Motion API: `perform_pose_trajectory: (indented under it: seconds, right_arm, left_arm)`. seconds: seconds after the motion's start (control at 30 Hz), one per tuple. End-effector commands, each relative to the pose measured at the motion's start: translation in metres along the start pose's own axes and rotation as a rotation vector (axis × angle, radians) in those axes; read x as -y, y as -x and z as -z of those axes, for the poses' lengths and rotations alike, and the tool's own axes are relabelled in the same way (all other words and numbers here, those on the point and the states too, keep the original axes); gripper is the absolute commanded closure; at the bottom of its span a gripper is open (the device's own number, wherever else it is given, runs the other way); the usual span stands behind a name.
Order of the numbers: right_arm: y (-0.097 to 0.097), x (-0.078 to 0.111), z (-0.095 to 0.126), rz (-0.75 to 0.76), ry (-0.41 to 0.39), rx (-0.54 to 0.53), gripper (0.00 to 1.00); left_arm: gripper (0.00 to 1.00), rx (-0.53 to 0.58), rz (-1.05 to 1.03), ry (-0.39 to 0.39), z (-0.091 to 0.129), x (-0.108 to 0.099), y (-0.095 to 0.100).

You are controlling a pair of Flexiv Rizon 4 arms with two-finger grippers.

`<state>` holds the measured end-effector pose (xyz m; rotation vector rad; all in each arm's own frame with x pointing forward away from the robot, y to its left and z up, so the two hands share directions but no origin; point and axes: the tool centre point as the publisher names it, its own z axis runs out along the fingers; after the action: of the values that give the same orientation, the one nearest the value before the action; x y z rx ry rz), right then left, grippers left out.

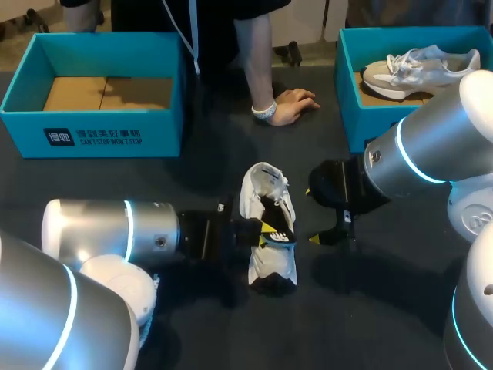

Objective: Take the shoe out of the shoebox, open the shoe tongue, remove and reinsert the insole, then place the shoe into the shoebox

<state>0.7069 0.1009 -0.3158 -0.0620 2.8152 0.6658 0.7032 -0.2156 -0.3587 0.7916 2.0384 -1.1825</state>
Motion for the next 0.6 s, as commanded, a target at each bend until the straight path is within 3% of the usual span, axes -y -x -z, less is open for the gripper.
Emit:
perform_pose_trajectory:
  seconds: [0.03,0.17,0.27,0.3,0.33,0.47,0.6]
  right_arm:
    - [-0.001,0.0,-0.001,-0.001,0.002,0.002,0.0]
    - [-0.001,0.0,-0.001,-0.001,0.002,0.002,0.0]
    - [-0.001,0.0,-0.001,-0.001,0.002,0.002,0.0]
    - [-0.001,0.0,-0.001,-0.001,0.002,0.002,0.0]
    - [-0.001,0.0,-0.001,-0.001,0.002,0.002,0.0]
    - [-0.001,0.0,-0.001,-0.001,0.002,0.002,0.0]
    - [-0.001,0.0,-0.001,-0.001,0.002,0.002,0.0]
  left_arm:
    - [1.0,0.007,-0.004,0.012,-0.01,-0.007,0.0]
    - [1.0,0.006,0.004,0.023,-0.013,-0.013,0.0]
    - [1.0,0.016,0.002,0.01,-0.01,-0.006,0.002]
    - [0.84,0.017,0.002,0.009,-0.009,-0.004,0.003]
    - [0.75,0.021,-0.006,0.002,-0.006,-0.002,0.005]
    - [0.67,0.021,-0.014,-0.003,0.002,0.005,0.007]
    - [0.7,0.017,-0.018,-0.021,0.007,0.014,0.006]
